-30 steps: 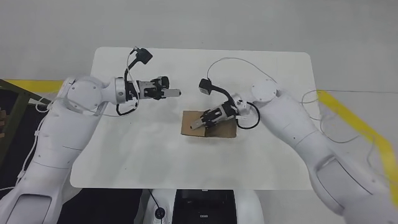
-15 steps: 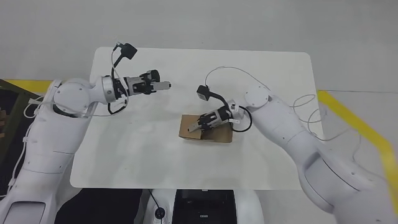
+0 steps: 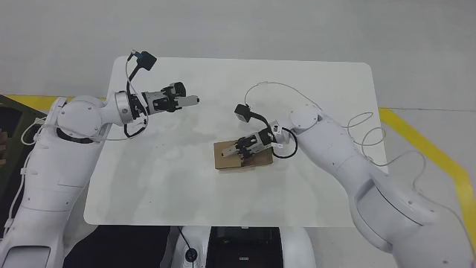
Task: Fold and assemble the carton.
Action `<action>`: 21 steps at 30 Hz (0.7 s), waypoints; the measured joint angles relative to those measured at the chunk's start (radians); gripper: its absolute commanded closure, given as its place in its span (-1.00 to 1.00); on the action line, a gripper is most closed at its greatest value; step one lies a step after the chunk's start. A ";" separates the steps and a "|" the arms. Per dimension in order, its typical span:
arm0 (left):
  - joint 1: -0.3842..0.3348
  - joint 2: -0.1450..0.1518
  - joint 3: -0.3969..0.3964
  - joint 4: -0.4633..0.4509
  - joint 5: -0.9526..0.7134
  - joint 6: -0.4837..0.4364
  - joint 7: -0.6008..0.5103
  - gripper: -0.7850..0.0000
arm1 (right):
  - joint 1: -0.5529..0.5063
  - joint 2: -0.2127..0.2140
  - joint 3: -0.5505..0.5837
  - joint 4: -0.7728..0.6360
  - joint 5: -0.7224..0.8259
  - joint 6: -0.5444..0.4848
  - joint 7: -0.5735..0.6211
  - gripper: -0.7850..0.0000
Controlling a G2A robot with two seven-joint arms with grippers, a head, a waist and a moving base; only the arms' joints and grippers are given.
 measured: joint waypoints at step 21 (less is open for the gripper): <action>-0.006 0.005 0.010 -0.015 0.035 0.012 0.012 -1.00 | -0.043 0.098 0.106 -0.144 0.016 -0.031 -0.031 -1.00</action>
